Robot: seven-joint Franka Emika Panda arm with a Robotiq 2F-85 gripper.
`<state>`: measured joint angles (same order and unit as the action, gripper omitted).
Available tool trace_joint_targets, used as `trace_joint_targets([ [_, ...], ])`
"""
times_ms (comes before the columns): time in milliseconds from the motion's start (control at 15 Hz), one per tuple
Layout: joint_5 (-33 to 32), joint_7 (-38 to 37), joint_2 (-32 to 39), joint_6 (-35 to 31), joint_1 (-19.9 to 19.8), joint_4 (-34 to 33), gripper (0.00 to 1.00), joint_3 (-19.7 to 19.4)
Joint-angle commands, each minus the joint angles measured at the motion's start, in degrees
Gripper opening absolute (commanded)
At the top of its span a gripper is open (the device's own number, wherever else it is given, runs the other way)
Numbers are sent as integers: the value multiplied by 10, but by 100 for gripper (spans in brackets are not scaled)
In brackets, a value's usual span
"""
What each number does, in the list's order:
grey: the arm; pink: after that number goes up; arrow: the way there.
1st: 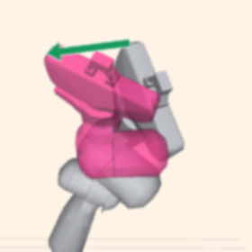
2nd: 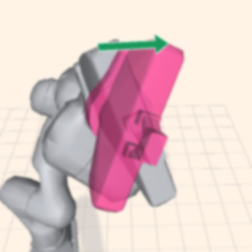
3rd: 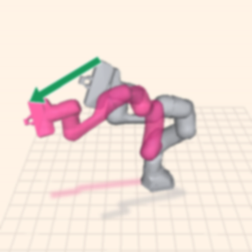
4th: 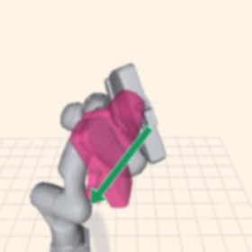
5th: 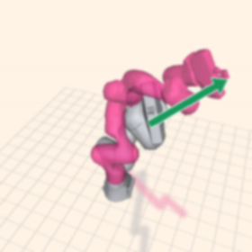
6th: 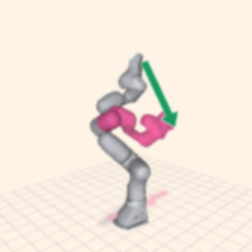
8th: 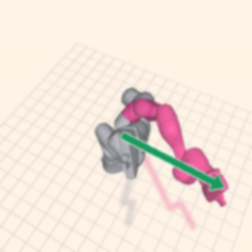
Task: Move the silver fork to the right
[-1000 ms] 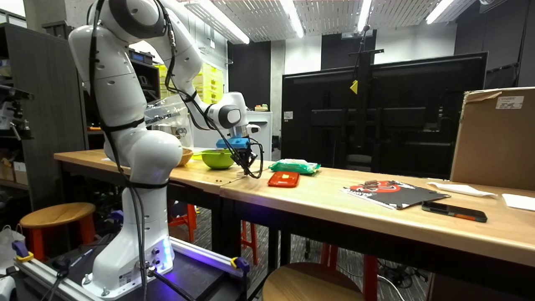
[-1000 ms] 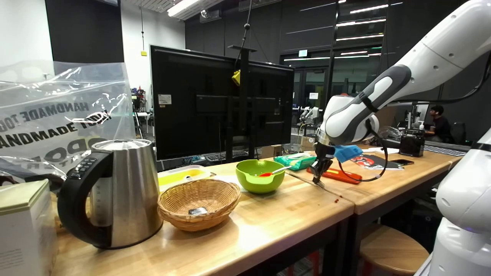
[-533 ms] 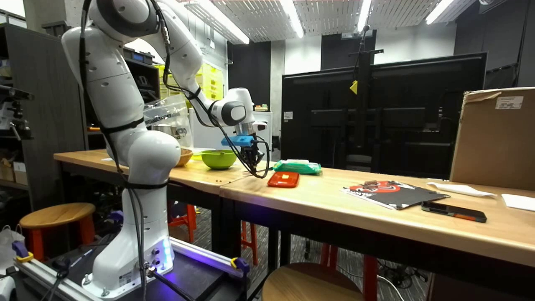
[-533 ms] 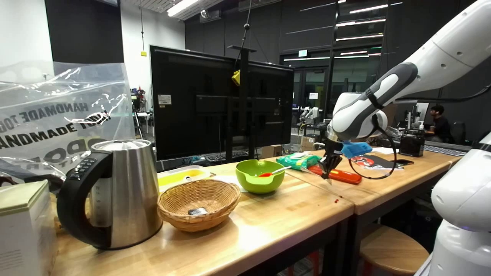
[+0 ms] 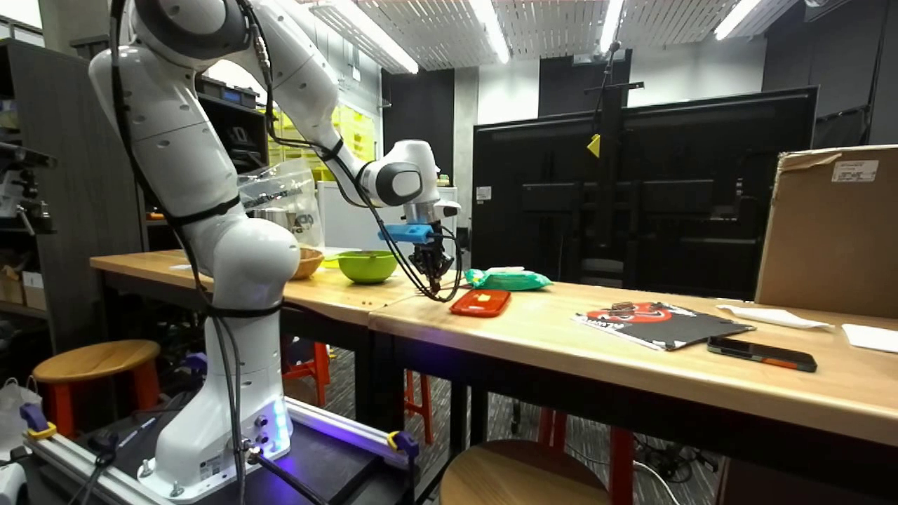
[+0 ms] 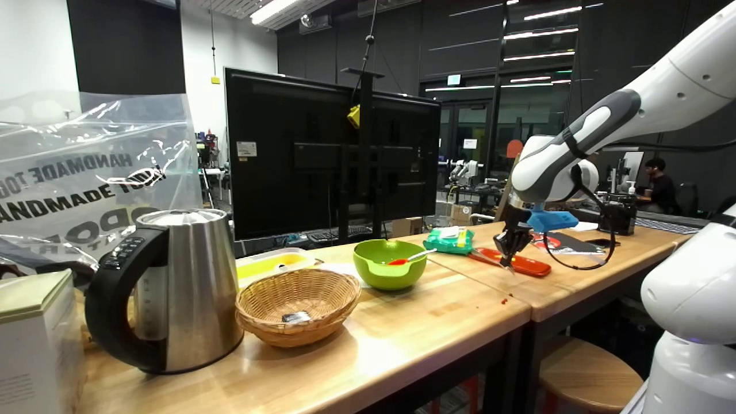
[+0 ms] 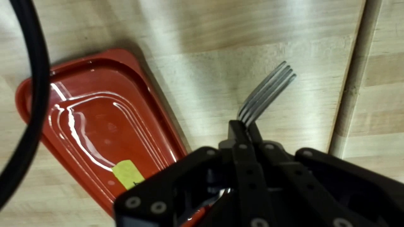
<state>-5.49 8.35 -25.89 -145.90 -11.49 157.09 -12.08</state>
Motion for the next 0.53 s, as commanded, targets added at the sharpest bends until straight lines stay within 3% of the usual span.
trace_joint_targets([
  [0, 3, 3, -23, 10, -16, 9, 1, -10],
  [467, 10, 2, -35, 14, -37, -7, 1, -33],
])
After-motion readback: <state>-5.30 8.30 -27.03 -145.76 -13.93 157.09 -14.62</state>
